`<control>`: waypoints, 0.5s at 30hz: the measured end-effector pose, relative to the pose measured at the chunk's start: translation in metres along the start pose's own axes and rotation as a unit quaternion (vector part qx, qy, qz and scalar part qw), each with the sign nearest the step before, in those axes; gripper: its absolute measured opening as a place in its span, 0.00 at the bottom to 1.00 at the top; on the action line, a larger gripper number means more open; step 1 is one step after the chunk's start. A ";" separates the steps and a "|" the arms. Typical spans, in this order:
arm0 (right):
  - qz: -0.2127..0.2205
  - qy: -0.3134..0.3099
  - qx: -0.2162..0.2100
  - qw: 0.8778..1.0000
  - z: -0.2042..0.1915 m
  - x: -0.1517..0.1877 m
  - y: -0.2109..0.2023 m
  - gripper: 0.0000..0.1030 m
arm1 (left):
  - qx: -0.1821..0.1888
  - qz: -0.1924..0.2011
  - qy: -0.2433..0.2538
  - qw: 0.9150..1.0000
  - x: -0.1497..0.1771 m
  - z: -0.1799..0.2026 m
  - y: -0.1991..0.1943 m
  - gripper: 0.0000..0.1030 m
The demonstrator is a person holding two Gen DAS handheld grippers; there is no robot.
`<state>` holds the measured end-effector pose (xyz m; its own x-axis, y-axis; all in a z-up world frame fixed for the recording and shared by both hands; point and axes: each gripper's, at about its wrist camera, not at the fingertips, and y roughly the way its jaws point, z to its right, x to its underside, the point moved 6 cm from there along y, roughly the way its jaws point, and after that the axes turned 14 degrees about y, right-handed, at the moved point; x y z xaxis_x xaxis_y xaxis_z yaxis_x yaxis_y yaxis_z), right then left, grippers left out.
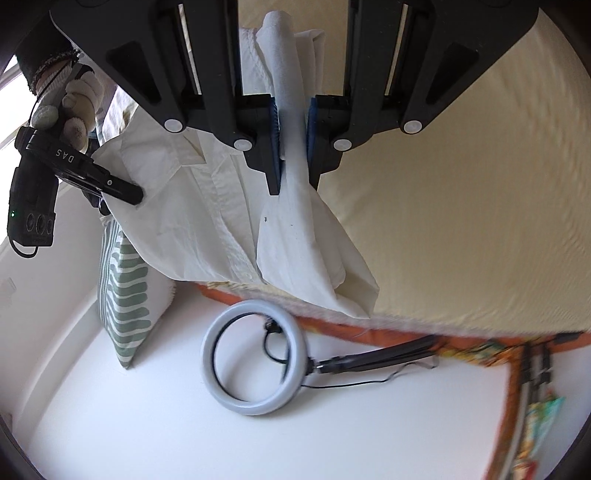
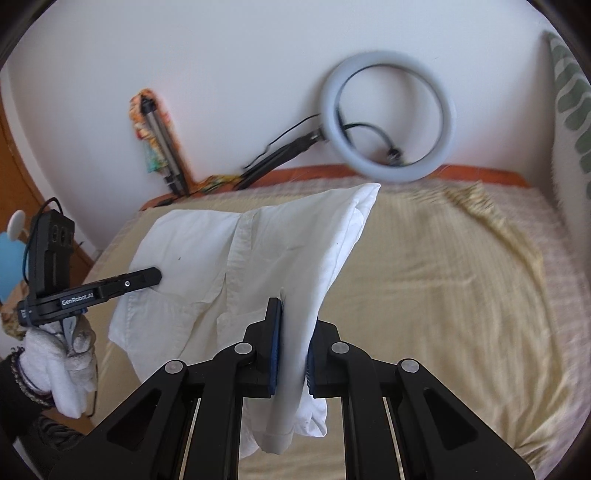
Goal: Fold small clothes
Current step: 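Lift the shirt edge with both grippers and fold it over the bundle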
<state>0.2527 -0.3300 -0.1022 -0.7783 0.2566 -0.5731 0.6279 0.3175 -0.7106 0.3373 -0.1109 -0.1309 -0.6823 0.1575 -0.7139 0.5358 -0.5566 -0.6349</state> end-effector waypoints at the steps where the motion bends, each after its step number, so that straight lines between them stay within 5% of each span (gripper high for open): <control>1: 0.004 0.002 0.005 1.000 0.008 -0.006 -0.001 0.09 | 0.002 0.001 0.003 1.000 -0.005 0.005 0.006 0.09; 15: 0.052 0.009 0.075 0.996 0.110 -0.083 -0.004 0.09 | 0.031 0.009 0.044 0.999 -0.063 0.087 0.128 0.09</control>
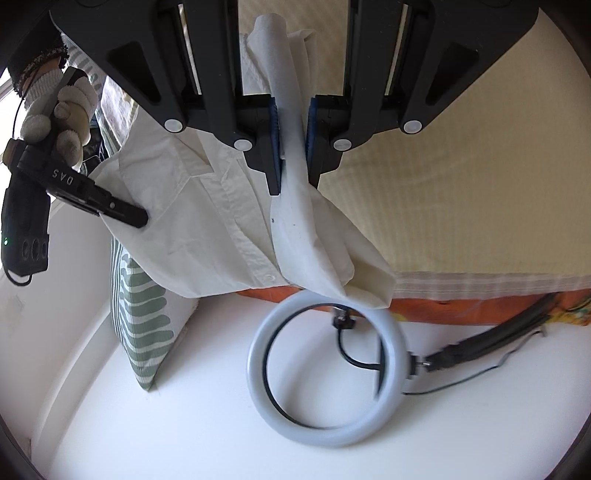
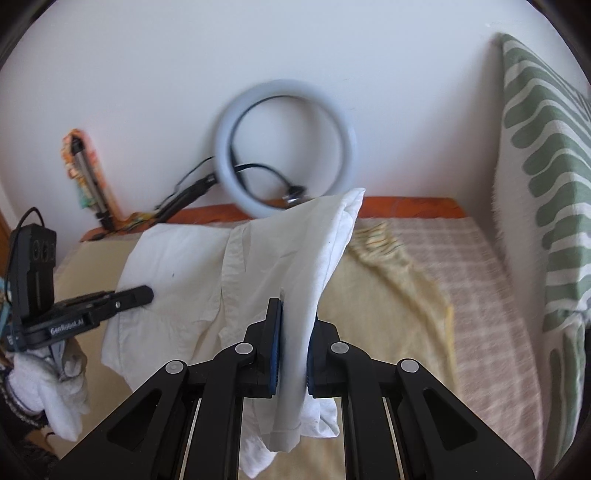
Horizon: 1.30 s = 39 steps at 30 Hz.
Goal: Fold small clothes
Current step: 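Lift the shirt edge with both grippers and fold it over the bundle, then open both grippers and pull them back from the folded shirt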
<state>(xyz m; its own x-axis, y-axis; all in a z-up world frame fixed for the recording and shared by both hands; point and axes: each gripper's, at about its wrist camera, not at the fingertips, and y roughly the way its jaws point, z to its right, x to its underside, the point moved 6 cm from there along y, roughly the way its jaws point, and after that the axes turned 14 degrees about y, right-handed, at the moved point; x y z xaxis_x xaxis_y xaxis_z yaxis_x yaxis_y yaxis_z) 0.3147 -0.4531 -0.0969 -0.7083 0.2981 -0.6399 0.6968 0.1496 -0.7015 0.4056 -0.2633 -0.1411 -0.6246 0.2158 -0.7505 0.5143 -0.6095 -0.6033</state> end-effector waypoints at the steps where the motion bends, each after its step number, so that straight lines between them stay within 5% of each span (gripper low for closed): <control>1: 0.002 0.001 0.004 1.000 0.006 -0.004 0.002 0.09 | 0.000 0.000 0.001 1.000 -0.003 0.002 0.008 0.09; 17: 0.009 0.005 0.050 0.999 0.060 -0.030 0.051 0.08 | -0.039 -0.013 0.044 0.998 -0.017 0.026 0.079 0.09; 29: -0.005 -0.009 0.148 0.989 0.086 -0.021 0.082 0.09 | -0.063 -0.027 0.060 0.996 -0.013 0.025 0.085 0.10; 34: -0.009 -0.019 0.202 0.979 0.092 -0.019 0.085 0.14 | -0.073 -0.039 0.062 0.995 -0.011 0.024 0.079 0.27; 39: 0.003 -0.004 0.194 0.981 0.084 -0.021 0.062 0.25 | -0.077 -0.033 0.074 0.994 -0.011 0.030 0.057 0.29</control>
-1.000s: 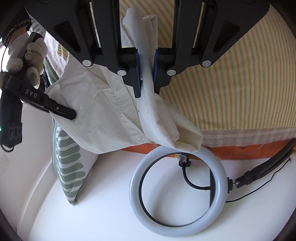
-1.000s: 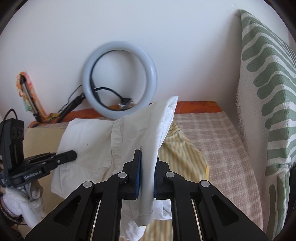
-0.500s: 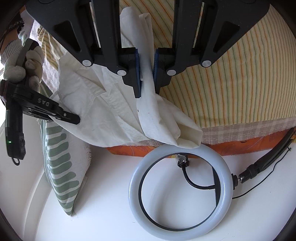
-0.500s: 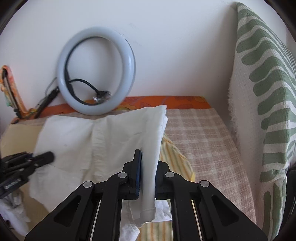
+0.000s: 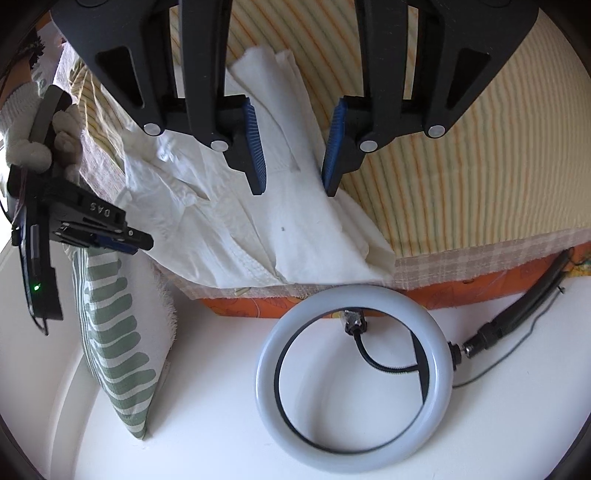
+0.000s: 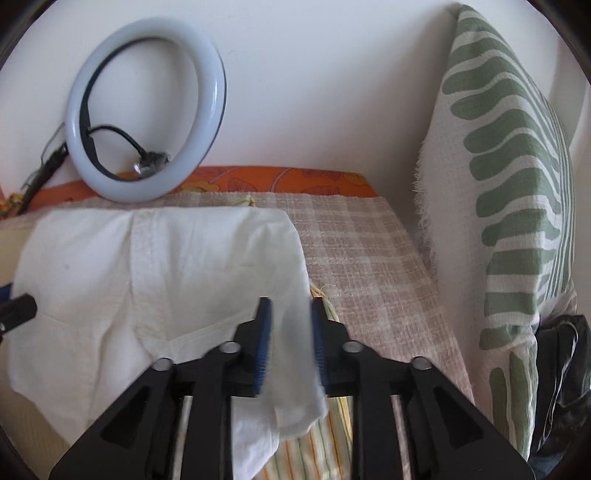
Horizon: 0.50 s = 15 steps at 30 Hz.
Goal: Fold small clothes
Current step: 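Open both grippers and pull them back from the folded shirt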
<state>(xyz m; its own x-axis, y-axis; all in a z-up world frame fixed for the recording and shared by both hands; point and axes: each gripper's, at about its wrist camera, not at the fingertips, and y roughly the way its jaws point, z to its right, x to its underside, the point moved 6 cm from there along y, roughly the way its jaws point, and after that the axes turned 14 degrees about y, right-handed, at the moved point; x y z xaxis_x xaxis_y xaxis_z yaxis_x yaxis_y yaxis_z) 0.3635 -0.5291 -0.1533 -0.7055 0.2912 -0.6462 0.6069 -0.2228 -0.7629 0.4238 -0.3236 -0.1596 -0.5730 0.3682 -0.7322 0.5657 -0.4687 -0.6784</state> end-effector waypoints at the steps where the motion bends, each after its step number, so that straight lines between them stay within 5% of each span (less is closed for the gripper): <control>1: 0.004 -0.002 0.000 1.000 -0.003 0.000 -0.007 0.25 | -0.001 0.002 0.001 1.000 0.000 0.000 -0.005 0.29; 15: 0.074 0.002 -0.027 0.997 -0.053 0.018 -0.171 0.25 | -0.018 0.061 0.026 0.998 0.009 0.009 -0.156 0.33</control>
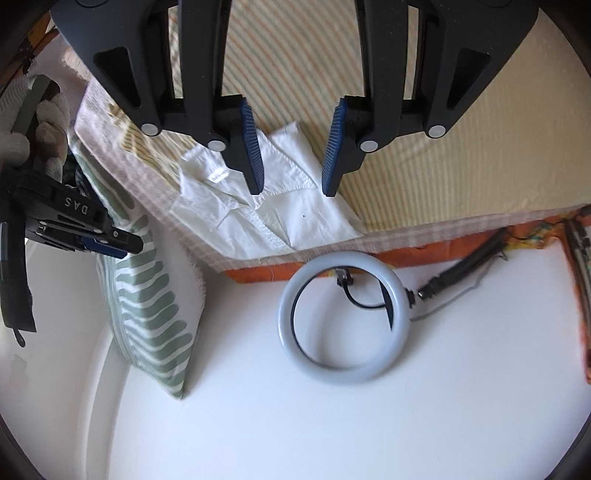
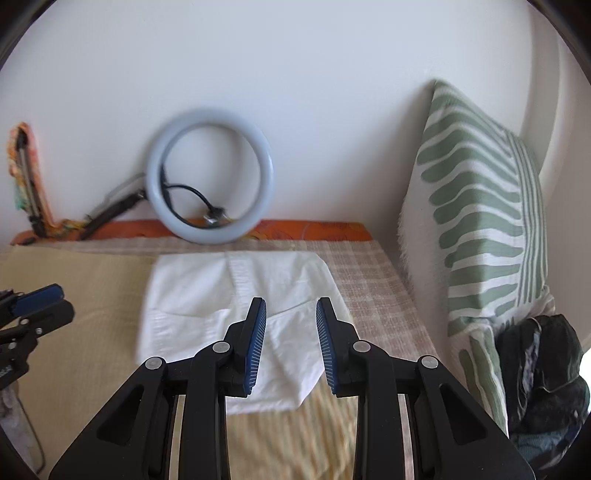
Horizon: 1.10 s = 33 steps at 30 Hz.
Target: Fold small clothes
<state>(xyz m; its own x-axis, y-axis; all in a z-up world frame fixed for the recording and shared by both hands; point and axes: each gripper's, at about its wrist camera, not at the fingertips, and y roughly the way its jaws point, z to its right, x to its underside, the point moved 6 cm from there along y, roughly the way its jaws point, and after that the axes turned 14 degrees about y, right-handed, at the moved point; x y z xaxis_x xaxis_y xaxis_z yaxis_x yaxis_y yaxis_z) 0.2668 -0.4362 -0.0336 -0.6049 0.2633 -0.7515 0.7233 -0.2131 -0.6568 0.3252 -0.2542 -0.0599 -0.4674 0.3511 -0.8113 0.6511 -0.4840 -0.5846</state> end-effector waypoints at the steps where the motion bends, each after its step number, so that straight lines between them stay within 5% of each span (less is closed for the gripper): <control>1: 0.004 0.000 -0.003 1.000 -0.004 0.003 -0.012 0.25 | -0.001 0.004 0.000 1.000 0.001 -0.001 -0.011 0.33; 4: 0.019 -0.006 0.000 1.000 -0.019 0.014 -0.051 0.28 | 0.000 0.015 0.003 1.000 0.009 0.000 -0.049 0.35; 14: 0.059 -0.007 -0.017 0.998 -0.062 0.060 -0.145 0.59 | -0.013 0.040 0.032 0.999 0.053 0.006 -0.143 0.69; 27: 0.066 0.024 -0.015 0.997 -0.076 0.100 -0.157 0.72 | -0.050 0.031 0.049 0.997 0.097 0.002 -0.181 0.98; 33: 0.072 0.034 -0.019 0.997 -0.080 0.107 -0.151 0.79 | -0.082 0.019 0.078 0.993 0.105 0.004 -0.181 1.00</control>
<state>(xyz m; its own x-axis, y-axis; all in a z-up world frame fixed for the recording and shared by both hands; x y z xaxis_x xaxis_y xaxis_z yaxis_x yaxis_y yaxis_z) 0.1194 -0.3008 -0.0100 -0.4712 0.2970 -0.8305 0.8132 -0.2185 -0.5395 0.1566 -0.1328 -0.0392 -0.3500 0.4612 -0.8154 0.7613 -0.3671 -0.5344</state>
